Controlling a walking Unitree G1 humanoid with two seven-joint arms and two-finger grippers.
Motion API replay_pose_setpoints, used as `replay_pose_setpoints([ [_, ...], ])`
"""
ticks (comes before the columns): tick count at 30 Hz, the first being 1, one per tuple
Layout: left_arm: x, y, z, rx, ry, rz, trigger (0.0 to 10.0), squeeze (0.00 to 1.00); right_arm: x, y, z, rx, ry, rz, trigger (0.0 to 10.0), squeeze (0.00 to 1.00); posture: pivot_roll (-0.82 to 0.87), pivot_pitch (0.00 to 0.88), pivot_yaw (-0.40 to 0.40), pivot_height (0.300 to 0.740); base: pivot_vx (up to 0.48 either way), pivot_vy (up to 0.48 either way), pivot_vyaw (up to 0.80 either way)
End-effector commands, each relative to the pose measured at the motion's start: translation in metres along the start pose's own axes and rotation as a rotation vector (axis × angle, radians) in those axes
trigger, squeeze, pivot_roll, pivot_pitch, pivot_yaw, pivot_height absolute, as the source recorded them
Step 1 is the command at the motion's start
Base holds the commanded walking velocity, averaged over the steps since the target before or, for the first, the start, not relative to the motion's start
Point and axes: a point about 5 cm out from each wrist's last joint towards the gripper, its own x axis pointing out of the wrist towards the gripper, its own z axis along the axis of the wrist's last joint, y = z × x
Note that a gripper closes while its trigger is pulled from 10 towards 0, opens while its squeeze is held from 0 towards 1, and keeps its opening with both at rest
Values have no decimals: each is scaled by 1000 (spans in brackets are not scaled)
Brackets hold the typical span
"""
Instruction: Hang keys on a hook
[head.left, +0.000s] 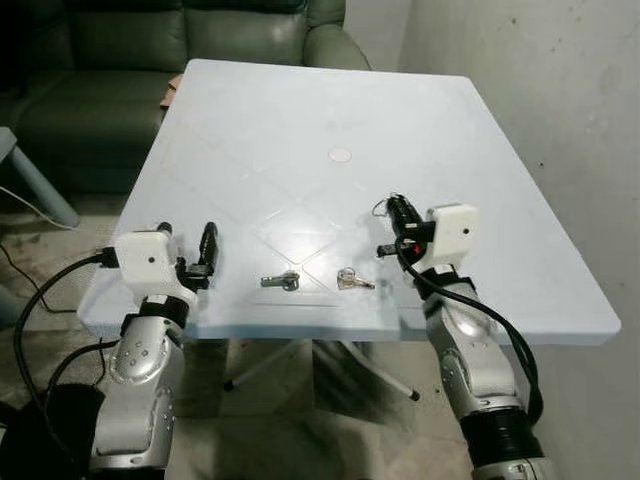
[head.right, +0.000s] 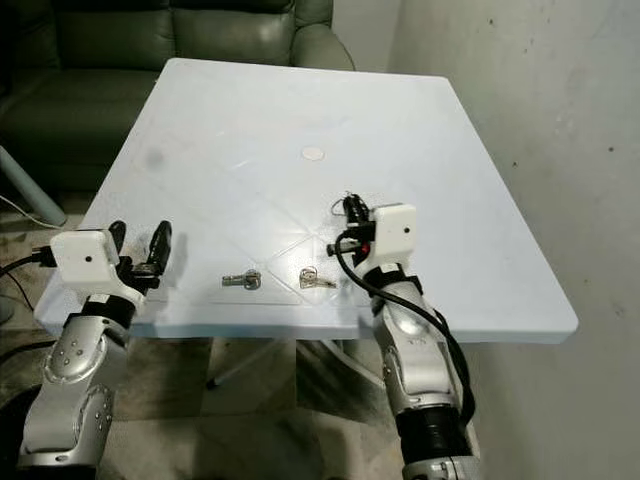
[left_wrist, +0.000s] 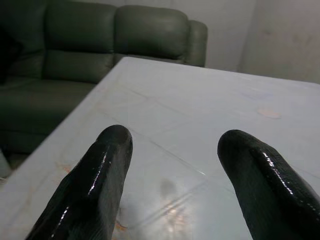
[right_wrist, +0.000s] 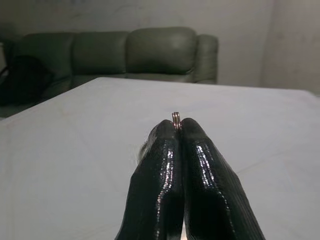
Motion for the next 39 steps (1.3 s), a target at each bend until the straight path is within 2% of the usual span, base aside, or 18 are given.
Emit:
replay_pose_setpoints([
  [1, 3, 5, 0, 2, 2, 25, 10000, 0, -2, -6, -3, -12, 8, -33, 10000, 0, -80, 0, -21, 740, 0, 0, 0],
  [11, 15, 18, 0, -24, -6, 77, 10000, 0, 2, -9, -4, -42, 23, -59, 10000, 0, -86, 0, -19, 740, 0, 0, 0],
  [25, 16, 27, -4, -63, 0, 93, 10000, 0, 0, -12, -11, -56, 59, -60, 10000, 0, -85, 0, -16, 740, 0, 0, 0],
  [39, 13, 29, -7, -63, 13, 99, 10000, 0, -1, -6, -16, -50, 83, -40, 10000, 0, -74, 0, -23, 740, 0, 299, 0],
])
